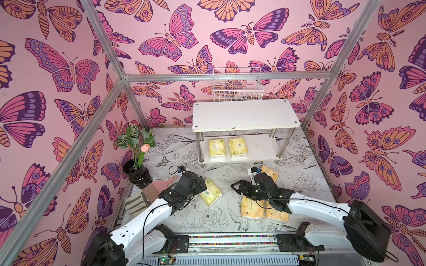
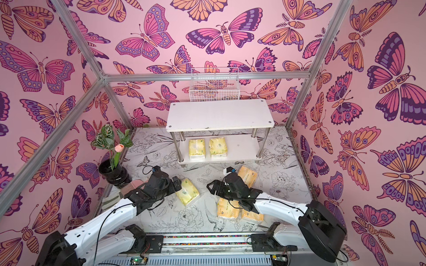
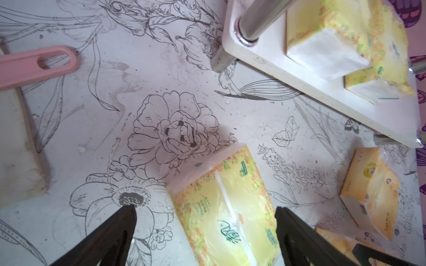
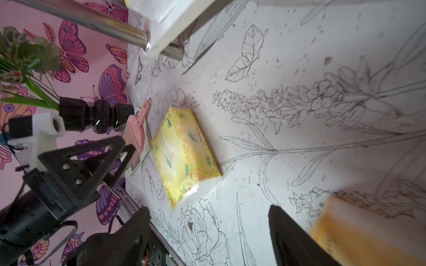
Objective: Place the tissue boxes on the shelf by color
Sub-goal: Adjust the box of tissues at the center of the board.
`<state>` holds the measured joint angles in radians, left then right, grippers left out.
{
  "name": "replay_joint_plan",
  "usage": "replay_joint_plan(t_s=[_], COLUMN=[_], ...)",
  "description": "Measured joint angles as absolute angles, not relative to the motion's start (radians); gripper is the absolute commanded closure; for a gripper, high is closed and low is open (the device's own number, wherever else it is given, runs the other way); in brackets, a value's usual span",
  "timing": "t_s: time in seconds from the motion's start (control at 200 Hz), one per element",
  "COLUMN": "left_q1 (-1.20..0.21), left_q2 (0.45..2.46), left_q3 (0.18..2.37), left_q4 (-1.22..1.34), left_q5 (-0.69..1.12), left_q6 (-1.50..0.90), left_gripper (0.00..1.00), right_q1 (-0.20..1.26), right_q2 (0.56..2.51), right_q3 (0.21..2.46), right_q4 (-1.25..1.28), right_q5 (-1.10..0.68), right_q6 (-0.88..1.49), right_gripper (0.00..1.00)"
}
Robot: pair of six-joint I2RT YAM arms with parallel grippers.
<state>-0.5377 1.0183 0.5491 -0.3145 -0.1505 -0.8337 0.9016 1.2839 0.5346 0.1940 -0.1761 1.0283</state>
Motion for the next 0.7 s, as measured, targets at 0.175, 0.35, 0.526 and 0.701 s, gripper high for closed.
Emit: replay_joint_plan(t_s=[0.175,0.35,0.526,0.701], left_q1=[-0.508,-0.508,-0.508,-0.508], left_q2=[1.133,1.196,1.205,1.214], left_q3=[0.614,0.659,0.654,0.627], left_q4=[-0.283,-0.24,-0.207,-0.177], left_q5=[-0.087,-0.031,0.006,0.03], left_q6=[-0.751,-0.702,-0.685,-0.683], left_gripper=[0.0,0.0,0.0,0.0], right_q1=[0.974,1.025,1.028,1.028], right_q2=[1.433,1.557,1.679,1.737], right_q3=[0.619,0.659,0.683,0.72], right_q4=[0.23,0.305,0.374,0.405], right_q5=[-0.267,-0.344,-0.392,-0.406], right_q6=[0.973,0.963,0.971,0.979], right_gripper=[0.16,0.17,0.17,0.17])
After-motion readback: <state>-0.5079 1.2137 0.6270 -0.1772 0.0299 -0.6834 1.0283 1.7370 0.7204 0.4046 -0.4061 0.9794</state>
